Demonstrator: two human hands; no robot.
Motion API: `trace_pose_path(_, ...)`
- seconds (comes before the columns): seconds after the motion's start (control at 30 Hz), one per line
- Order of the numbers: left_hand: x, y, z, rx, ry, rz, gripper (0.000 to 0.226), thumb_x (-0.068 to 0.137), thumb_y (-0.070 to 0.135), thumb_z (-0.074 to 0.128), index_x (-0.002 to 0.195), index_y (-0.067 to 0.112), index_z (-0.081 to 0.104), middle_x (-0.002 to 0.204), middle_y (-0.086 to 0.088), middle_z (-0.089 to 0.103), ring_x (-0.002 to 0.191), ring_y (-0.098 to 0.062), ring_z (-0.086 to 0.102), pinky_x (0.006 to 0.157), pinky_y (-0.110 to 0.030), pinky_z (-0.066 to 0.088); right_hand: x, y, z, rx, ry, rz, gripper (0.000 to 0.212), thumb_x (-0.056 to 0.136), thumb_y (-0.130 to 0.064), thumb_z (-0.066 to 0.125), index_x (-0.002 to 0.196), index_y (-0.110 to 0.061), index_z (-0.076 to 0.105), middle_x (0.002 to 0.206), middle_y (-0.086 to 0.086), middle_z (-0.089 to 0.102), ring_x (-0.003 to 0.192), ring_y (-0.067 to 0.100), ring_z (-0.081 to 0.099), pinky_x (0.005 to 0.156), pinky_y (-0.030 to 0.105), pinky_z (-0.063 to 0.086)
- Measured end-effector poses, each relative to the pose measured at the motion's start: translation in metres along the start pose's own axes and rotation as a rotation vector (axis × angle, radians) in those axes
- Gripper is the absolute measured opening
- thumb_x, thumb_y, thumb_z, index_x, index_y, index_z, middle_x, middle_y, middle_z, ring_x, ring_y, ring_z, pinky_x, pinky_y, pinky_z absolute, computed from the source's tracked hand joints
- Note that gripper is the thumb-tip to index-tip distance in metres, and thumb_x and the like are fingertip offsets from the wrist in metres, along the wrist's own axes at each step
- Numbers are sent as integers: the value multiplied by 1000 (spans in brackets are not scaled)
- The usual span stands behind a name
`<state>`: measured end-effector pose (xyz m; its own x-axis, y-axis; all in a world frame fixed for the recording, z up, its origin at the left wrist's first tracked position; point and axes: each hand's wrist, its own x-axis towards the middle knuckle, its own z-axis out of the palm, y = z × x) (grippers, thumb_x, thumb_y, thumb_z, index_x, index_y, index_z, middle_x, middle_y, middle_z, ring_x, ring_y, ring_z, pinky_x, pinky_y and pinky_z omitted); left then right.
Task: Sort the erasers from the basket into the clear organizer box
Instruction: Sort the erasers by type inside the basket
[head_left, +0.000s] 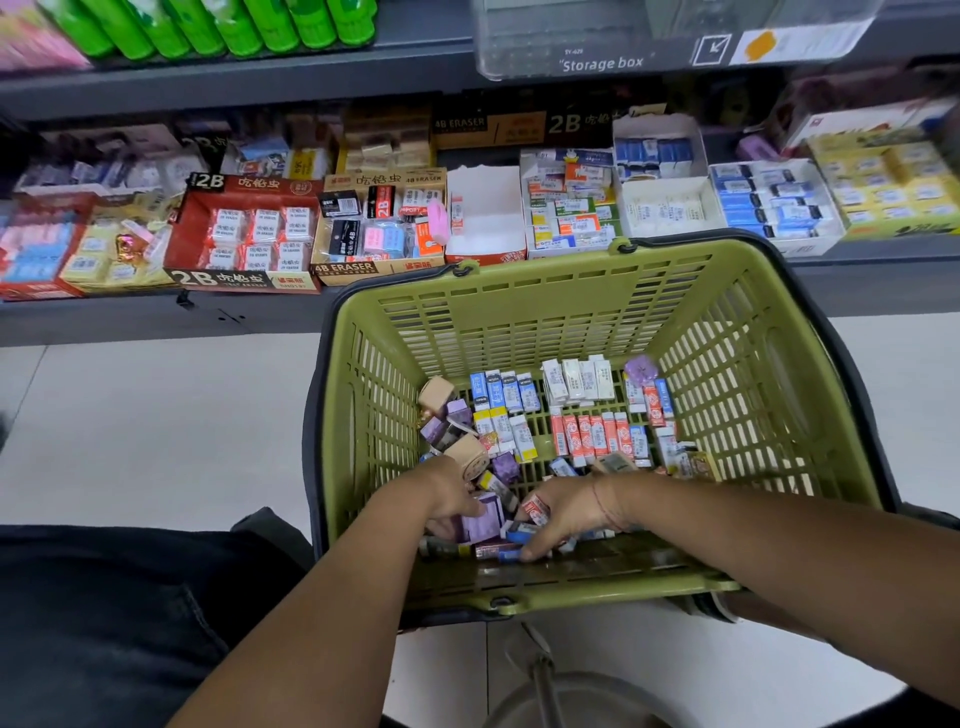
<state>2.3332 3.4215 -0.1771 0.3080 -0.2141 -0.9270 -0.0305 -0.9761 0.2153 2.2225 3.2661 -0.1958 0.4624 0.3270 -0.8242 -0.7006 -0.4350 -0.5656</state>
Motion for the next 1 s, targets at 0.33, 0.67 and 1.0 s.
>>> trace_pose_path(0.33, -14, 23, -11, 424, 262, 58, 45, 93, 42, 57, 117, 5, 59, 104, -11, 63, 95, -24, 61, 75, -29, 47, -9, -1, -23, 169, 169, -42, 34, 76, -27, 77, 102, -14, 61, 88, 0, 59, 74, 9, 55, 62, 18, 46)
trace_pose_path(0.67, -5, 51, 17, -1362, -195, 285, 42, 93, 44, 53, 123, 15, 58, 127, -12, 59, 117, -28, 57, 92, -42, 50, 5, -34, -30, 533, 584, -216, 25, 86, -33, 65, 99, -11, 61, 88, 7, 64, 82, 20, 60, 73, 29, 46)
trace_pose_path(1.0, 12, 38, 14, -1458, -256, 243, 24, 93, 26, 58, 110, 10, 63, 89, -13, 70, 74, -24, 71, 67, -39, 60, -2, -41, -30, 1039, 441, -247, 16, 100, -14, 44, 100, -5, 58, 83, 11, 58, 68, 20, 53, 59, 29, 47)
